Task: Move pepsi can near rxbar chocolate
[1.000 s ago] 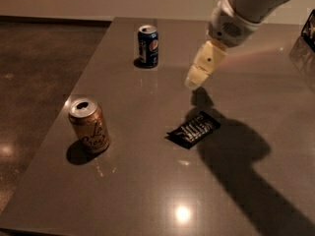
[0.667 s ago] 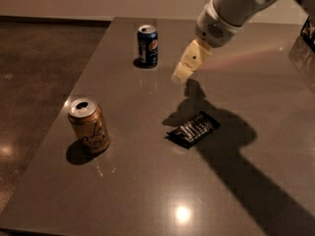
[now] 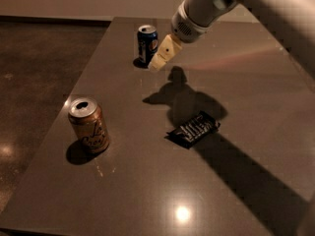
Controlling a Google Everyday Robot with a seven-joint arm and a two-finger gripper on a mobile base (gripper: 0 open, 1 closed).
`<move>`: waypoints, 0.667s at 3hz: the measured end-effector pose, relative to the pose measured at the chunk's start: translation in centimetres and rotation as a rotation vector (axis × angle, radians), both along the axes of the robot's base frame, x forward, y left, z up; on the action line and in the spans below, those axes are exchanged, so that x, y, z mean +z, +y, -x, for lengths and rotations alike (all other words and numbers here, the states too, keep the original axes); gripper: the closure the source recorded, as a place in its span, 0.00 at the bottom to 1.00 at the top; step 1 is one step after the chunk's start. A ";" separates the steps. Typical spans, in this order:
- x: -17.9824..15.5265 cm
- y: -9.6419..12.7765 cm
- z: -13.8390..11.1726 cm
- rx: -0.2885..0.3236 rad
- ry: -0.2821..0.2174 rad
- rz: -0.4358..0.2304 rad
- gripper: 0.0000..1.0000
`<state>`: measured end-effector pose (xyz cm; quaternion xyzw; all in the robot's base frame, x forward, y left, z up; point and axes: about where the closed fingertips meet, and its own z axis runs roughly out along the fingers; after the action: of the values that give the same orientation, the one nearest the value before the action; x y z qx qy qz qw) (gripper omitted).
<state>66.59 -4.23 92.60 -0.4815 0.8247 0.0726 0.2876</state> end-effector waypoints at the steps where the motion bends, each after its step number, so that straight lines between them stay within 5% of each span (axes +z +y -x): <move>1: -0.6 1.3 -3.4 -0.043 -0.006 -0.031 0.00; 2: -1.0 2.6 -6.0 -0.075 -0.007 -0.055 0.00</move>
Offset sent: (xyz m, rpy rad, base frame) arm 0.0921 0.0393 -0.0103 0.0886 -0.0168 -0.1207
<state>72.55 -1.66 91.61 -0.4423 0.8389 0.0827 0.3063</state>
